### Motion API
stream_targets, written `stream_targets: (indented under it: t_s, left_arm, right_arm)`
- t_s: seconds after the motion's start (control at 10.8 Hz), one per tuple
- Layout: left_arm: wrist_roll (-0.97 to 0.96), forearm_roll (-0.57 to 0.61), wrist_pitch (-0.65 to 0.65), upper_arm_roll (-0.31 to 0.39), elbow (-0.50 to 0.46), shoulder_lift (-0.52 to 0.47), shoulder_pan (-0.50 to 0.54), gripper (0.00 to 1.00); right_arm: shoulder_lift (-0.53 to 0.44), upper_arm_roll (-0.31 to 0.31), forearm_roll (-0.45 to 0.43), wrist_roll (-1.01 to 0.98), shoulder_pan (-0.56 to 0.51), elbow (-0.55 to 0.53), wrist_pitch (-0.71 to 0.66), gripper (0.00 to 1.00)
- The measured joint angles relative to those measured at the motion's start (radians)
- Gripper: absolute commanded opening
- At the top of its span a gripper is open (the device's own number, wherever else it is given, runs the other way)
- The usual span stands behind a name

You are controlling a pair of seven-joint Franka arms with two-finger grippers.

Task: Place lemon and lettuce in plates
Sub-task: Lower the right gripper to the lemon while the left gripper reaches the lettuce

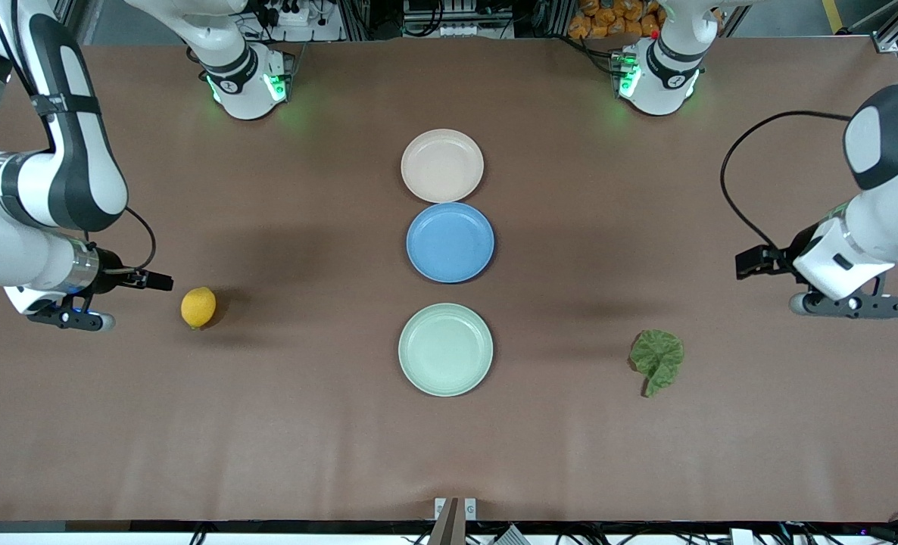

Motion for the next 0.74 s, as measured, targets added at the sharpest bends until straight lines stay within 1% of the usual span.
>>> stream_targets:
  t_s: [0.37, 0.74]
  left_arm:
    - [0.000, 0.000, 0.042, -0.008, -0.016, 0.018, -0.001, 1.00]
    - [0.000, 0.000, 0.121, -0.016, -0.023, 0.114, -0.018, 1.00]
  right_arm:
    - [0.036, 0.000, 0.000, 0.027, 0.000, -0.001, 0.032, 1.00]
    - [0.075, 0.000, 0.003, 0.043, 0.000, -0.001, 0.056, 1.00]
